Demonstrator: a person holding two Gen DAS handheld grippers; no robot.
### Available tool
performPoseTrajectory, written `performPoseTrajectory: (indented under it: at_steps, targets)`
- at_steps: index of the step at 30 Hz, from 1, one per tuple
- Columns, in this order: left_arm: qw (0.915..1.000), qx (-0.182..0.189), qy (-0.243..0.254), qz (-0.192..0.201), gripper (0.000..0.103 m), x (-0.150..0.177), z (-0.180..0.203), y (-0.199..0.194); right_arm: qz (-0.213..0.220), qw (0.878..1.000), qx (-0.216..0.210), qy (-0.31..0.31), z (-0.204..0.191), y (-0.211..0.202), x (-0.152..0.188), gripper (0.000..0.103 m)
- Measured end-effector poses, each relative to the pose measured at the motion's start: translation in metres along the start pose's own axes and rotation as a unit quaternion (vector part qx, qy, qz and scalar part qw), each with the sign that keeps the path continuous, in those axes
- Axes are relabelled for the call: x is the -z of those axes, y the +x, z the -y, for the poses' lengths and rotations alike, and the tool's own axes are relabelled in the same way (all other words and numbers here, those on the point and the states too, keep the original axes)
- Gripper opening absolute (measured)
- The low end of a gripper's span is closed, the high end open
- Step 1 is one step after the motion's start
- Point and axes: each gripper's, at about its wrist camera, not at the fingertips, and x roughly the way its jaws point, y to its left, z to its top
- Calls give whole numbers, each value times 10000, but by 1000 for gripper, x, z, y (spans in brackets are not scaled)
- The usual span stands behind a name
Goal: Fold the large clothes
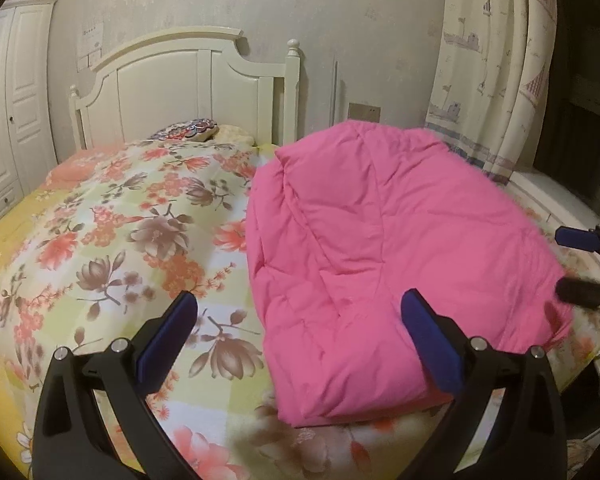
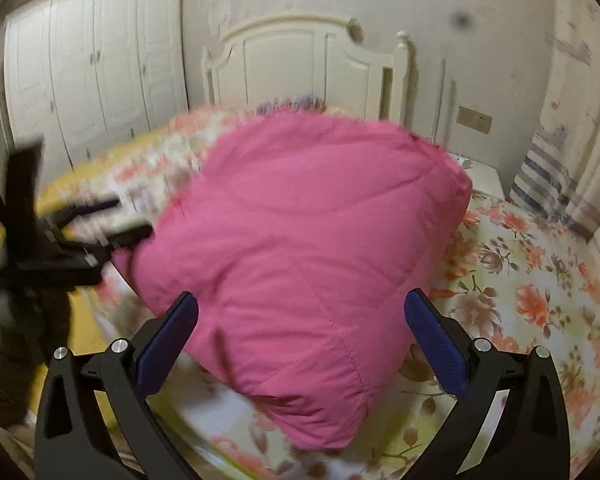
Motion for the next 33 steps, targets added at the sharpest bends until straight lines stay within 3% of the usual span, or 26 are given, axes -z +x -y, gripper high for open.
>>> performPoseTrajectory:
  at_steps: [2,3,5,6,10,12,16,18,20,24,26,33]
  targets:
    - [9970,588,-417,-289,101,-5,-15,10,8,9973,-406,615,25,-3,-4,99]
    - [9876,1136,-934,-547,101,-5,-34,21,-42,9902,-752,1178,45,0,-1,99]
    - [9645,1686,-1793,-952,101,-2,-65,43,-169,9725,-1168,2008,75,9,9,99]
    - [9447,2117,-2176,-1243,101,1,-80,60,-252,9577,-1390,2506,94,18,19,99]
    - [8955,2791,-2891,-1910,101,12,-100,106,-613,9255,-1934,3199,127,53,37,99]
    - [8787,3086,-3028,-2023,101,16,-97,122,-689,9044,-2398,3460,133,71,40,99]
    - [8808,3230,-2850,-1965,101,8,-81,134,-727,8967,-2605,3504,140,82,37,99]
    - [8798,3355,-2733,-1965,99,5,-73,139,-733,8993,-2650,3400,142,81,36,99]
    - [8799,3454,-2613,-1954,89,3,-64,142,-517,9117,-2598,3141,140,75,36,99]
    - [8966,3445,-2290,-1581,66,-8,-47,137,-101,9287,-2421,2807,137,65,37,94]
    - [9018,3473,-2168,-1384,60,-20,-34,140,132,9408,-2192,2583,138,56,28,92]
    - [9019,3702,-2067,-828,54,-84,21,170,658,9687,-1420,1927,179,24,-25,92]
